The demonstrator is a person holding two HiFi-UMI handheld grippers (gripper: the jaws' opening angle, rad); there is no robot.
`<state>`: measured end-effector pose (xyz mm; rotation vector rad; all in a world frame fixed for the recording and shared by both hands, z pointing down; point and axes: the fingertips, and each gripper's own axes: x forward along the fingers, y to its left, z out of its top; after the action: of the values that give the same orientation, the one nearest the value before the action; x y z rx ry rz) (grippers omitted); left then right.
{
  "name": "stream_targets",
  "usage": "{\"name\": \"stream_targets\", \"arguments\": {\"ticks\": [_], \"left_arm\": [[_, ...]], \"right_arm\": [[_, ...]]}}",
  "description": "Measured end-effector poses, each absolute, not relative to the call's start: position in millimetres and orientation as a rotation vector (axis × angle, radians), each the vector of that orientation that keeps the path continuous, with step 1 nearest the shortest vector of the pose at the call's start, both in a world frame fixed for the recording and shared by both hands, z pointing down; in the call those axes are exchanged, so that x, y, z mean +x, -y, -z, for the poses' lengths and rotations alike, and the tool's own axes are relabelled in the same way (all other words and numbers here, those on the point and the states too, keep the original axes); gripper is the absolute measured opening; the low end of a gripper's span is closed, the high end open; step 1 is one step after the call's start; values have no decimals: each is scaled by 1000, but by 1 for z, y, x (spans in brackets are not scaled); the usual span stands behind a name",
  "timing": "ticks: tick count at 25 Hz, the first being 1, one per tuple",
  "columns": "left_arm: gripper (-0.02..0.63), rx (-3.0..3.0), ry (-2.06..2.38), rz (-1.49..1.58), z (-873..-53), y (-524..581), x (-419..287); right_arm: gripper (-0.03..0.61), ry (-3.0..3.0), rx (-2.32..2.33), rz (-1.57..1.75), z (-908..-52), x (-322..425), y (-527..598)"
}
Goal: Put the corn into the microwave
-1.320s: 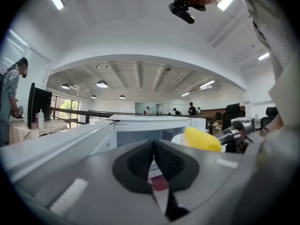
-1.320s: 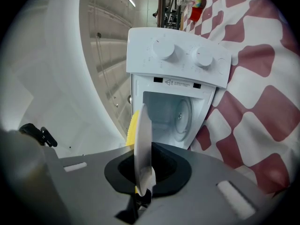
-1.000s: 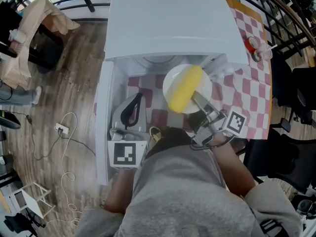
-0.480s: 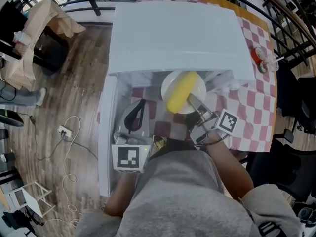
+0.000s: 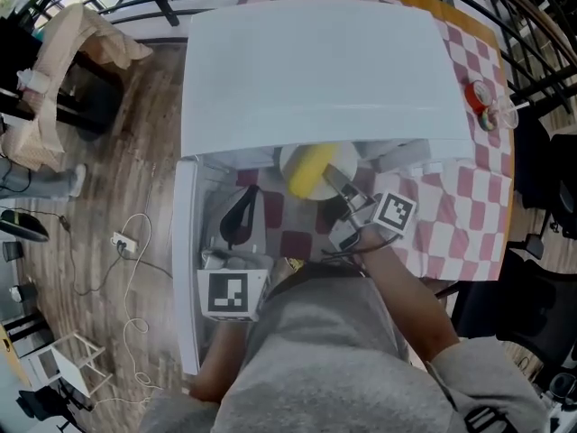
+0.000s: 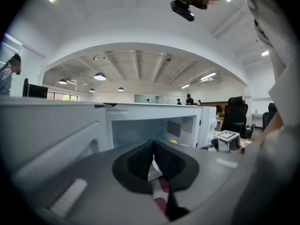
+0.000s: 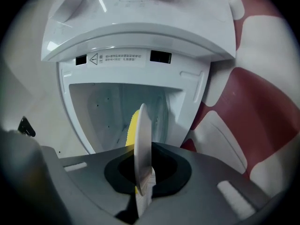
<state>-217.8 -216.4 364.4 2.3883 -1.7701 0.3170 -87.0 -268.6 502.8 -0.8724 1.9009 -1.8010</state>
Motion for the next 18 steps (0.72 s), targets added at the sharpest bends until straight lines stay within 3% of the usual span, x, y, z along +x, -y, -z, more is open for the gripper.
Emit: {"name": "stream_targets", "arguments": {"ticks": [18], "left_arm": [[11, 2405, 1744, -342, -370, 215, -212]], "right_arm": [[8, -1755, -928, 1856, -520, -95, 287]]}}
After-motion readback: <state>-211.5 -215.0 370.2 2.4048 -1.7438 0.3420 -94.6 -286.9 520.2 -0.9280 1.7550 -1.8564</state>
